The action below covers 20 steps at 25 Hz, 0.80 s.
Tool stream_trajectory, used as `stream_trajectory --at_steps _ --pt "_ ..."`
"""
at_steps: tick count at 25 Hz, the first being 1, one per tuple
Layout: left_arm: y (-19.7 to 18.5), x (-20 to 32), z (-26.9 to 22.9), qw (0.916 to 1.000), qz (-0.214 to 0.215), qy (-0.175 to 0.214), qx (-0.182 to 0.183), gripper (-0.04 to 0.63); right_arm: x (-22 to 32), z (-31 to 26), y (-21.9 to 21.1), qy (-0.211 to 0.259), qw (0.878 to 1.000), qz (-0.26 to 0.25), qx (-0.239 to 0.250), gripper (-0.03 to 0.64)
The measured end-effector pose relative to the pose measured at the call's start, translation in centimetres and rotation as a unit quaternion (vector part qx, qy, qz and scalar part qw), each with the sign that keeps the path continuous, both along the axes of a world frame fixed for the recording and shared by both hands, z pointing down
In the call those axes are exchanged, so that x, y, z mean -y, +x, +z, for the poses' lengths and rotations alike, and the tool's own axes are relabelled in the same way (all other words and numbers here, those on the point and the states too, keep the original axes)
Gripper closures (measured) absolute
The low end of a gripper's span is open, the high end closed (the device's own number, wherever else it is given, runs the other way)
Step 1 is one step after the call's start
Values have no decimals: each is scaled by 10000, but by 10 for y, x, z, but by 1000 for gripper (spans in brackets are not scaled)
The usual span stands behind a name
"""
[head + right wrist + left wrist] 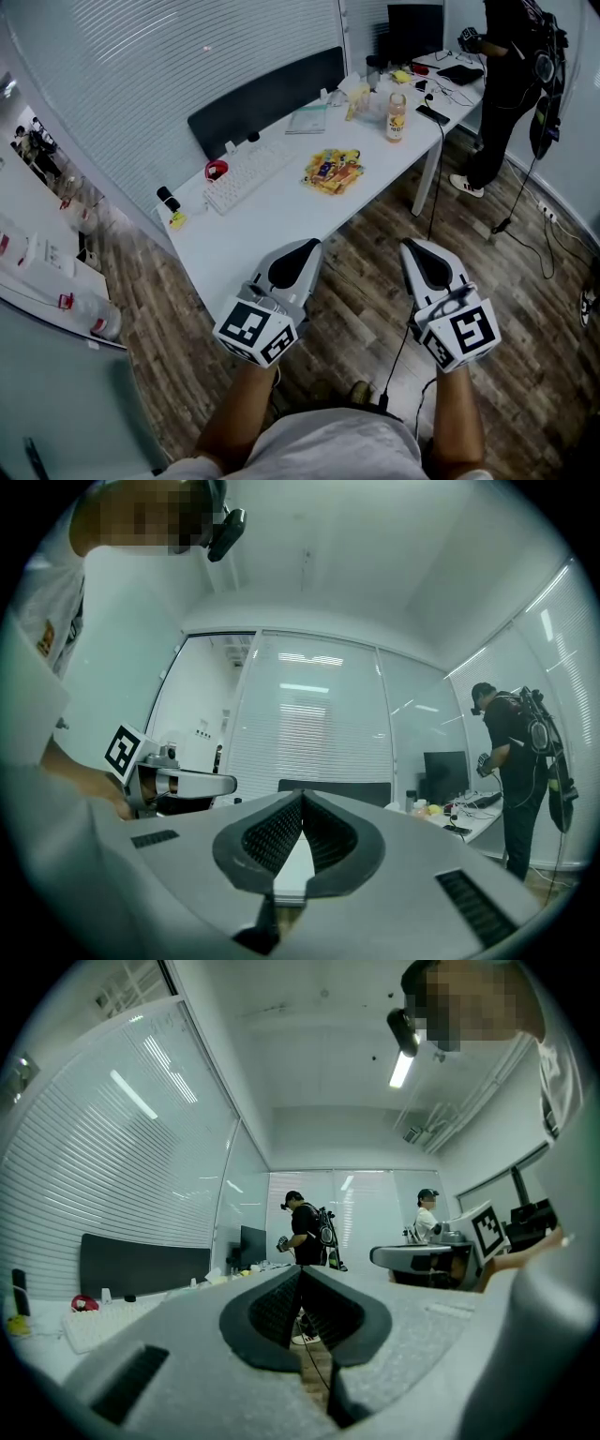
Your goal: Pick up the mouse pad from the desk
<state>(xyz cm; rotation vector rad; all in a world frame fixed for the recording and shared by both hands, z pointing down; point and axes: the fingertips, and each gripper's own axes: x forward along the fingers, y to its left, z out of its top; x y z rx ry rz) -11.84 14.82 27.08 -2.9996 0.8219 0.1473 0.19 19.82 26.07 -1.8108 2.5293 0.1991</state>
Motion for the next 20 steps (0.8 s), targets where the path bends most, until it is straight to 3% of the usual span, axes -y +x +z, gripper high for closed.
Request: stream_trajectory --at_steps 20 --pt "39 10 2 9994 -326 32 147 580 8 5 50 14 9997 -204 93 604"
